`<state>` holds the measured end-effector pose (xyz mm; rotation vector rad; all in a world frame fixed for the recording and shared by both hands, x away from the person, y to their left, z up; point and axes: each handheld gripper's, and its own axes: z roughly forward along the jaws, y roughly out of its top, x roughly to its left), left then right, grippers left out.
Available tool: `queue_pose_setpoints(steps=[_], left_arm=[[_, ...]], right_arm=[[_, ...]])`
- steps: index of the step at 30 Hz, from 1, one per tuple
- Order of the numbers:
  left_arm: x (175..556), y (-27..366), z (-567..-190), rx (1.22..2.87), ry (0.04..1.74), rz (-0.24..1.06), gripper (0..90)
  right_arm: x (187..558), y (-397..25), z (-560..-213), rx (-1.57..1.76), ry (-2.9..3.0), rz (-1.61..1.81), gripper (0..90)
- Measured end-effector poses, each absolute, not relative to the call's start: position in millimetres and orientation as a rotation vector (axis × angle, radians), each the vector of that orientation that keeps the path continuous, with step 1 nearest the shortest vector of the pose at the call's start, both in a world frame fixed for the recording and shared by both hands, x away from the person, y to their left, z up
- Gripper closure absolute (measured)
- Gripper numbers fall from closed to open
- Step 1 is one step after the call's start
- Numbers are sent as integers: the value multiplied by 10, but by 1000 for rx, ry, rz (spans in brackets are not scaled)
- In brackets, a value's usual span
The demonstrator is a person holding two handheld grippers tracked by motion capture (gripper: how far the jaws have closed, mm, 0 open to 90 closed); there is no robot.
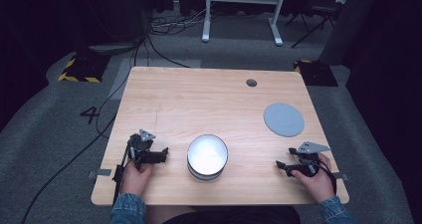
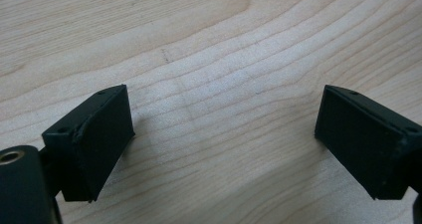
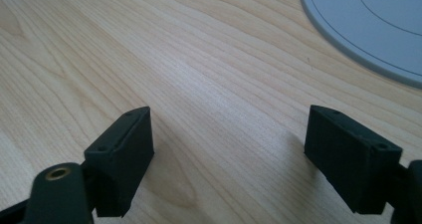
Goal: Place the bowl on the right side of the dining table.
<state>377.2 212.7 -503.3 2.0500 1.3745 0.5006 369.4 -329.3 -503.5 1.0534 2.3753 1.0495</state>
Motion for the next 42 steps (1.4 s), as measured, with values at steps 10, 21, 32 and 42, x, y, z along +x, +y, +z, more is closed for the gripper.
queue_pose_setpoints(steps=[10, 21, 32, 42], left_arm=[[3772, 2129, -5032, 2051, 1374, 498, 83], [3771, 2129, -5033, 2052, 1374, 499, 83], [3773, 2119, -5037, 2044, 1380, 501, 81], [3782, 2117, -5036, 2044, 1382, 500, 77]], right_arm=[[3667, -3207, -4782, 1071, 2387, 1093, 300], [3684, -2880, -4440, 1012, 2526, 1070, 320], [3846, -2431, -4168, 857, 2543, 1174, 320], [3905, -2108, -3951, 763, 2582, 1224, 334]])
